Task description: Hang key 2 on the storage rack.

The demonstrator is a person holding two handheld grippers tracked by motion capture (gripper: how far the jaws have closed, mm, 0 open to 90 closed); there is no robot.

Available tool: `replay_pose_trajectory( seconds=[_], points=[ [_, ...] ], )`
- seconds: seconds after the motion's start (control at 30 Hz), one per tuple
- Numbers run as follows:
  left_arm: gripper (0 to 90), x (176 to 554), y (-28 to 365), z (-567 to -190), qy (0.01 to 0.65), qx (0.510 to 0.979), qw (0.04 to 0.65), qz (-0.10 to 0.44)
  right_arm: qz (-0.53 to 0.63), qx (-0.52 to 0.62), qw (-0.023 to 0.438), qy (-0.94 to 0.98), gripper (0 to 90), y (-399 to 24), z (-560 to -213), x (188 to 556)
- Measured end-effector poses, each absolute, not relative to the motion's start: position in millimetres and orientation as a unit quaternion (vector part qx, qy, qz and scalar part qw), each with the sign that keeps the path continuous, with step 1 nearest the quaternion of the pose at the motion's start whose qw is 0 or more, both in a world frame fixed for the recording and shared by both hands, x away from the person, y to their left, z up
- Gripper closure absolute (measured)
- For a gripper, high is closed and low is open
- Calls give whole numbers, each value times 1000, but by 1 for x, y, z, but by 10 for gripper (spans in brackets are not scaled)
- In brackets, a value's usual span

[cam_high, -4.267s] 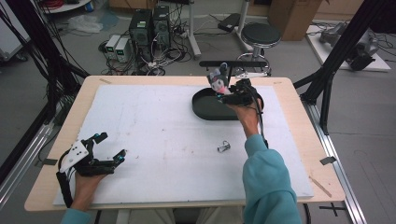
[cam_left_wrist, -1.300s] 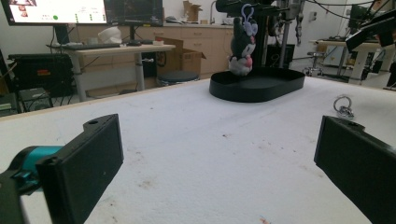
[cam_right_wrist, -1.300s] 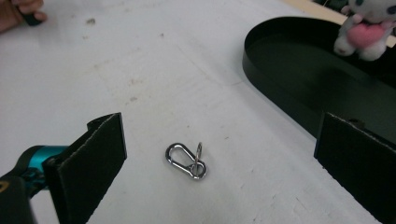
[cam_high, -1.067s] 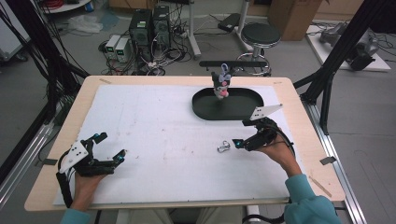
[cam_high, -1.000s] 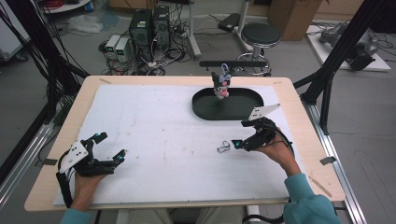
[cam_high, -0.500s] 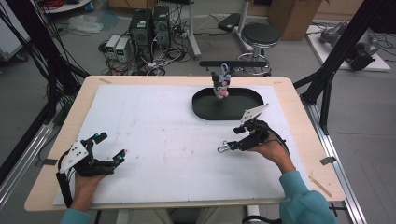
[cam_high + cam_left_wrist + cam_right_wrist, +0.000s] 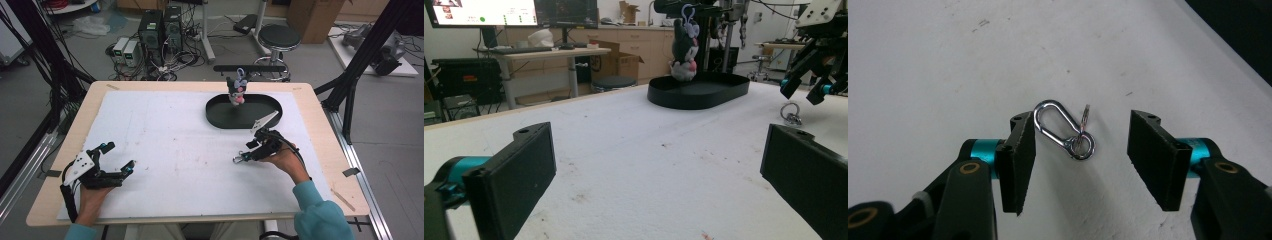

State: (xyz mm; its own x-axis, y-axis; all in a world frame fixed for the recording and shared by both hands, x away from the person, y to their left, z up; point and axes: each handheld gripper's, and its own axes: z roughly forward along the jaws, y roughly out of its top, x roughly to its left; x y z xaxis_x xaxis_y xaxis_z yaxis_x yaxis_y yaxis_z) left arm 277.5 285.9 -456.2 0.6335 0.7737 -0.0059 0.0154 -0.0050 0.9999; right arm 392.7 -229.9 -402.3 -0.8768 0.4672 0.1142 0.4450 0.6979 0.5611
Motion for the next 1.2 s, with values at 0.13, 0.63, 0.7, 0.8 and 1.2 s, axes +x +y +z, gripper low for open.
replay_pose_trajectory(
  seconds=[0.13, 0.63, 0.7, 0.8, 1.2],
  points=[
    [17, 278, 286, -456, 307, 642, 635, 299, 289, 245, 30, 925, 517, -227, -404, 393],
    [17, 278, 286, -456, 306, 643, 635, 298, 264, 240, 36, 933, 707, -222, -406, 395],
    [17, 278, 286, -456, 306, 643, 635, 298, 261, 239, 36, 934, 711, -222, -406, 396],
    [17, 277, 286, -456, 307, 642, 636, 299, 258, 241, 30, 935, 711, -222, -407, 396],
    [17, 277, 286, -456, 306, 643, 635, 298, 256, 239, 26, 936, 797, -219, -410, 398]
  ],
)
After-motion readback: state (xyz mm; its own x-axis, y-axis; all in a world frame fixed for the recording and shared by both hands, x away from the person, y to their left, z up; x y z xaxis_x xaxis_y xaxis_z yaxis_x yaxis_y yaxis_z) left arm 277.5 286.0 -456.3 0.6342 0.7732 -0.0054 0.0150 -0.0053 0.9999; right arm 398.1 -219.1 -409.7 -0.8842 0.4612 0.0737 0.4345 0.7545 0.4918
